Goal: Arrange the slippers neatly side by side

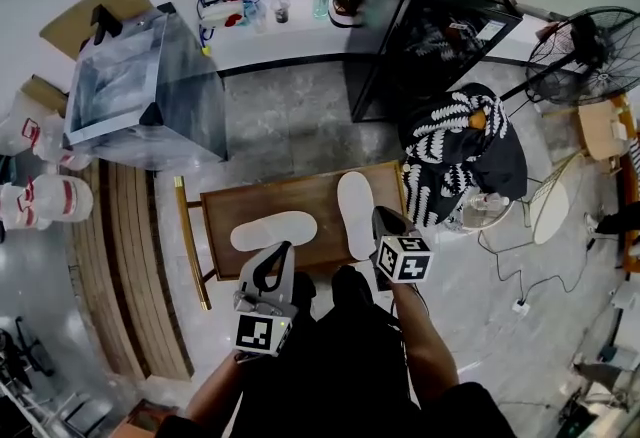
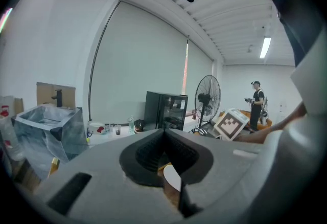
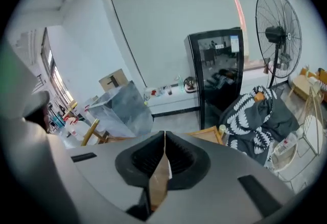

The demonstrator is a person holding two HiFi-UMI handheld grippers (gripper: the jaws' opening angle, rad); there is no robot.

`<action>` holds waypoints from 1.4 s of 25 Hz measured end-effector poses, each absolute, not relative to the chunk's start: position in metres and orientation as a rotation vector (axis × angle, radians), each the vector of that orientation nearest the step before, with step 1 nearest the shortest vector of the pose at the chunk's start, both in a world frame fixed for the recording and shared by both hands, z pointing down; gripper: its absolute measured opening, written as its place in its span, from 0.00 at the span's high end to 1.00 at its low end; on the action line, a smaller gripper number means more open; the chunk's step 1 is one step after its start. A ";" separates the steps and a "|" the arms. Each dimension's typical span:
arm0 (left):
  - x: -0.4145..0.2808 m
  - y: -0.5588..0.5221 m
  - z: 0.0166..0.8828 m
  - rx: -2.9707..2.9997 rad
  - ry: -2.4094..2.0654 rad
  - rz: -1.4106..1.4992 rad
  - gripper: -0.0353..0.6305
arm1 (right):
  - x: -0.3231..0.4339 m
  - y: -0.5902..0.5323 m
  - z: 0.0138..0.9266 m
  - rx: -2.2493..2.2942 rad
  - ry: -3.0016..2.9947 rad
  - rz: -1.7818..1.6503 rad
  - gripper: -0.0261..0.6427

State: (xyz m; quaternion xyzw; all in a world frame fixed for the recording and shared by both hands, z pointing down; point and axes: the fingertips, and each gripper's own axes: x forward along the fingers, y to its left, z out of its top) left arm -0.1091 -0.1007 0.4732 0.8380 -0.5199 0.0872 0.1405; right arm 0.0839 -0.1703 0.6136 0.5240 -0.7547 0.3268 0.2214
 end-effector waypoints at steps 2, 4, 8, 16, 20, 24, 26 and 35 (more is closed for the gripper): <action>-0.112 -0.102 0.480 2.416 -1.514 0.274 0.93 | 0.083 -0.169 0.594 1.478 -2.126 0.850 0.94; -0.114 -0.103 0.489 2.413 -1.526 0.293 0.93 | 0.084 -0.166 0.576 1.509 -2.160 0.798 0.94; -0.115 -0.101 0.509 2.396 -1.514 0.356 0.93 | 0.084 -0.156 0.541 1.576 -2.226 0.713 0.94; -0.120 -0.094 0.585 2.406 -1.491 0.578 0.93 | 0.069 -0.128 0.488 1.571 -2.356 0.651 0.94; -0.118 -0.083 0.639 2.407 -1.350 0.811 0.93 | 0.063 -0.121 0.474 1.532 -2.404 0.643 0.94; -0.122 -0.069 0.690 2.357 -1.199 1.000 0.93 | 0.060 -0.118 0.470 1.502 -2.432 0.638 0.94; -0.119 -0.060 0.714 2.327 -1.068 1.095 0.92 | 0.061 -0.117 0.470 1.500 -2.433 0.647 0.94; -0.127 -0.047 0.779 2.352 -0.735 1.770 0.63 | 0.056 -0.118 0.469 1.436 -2.459 0.623 0.94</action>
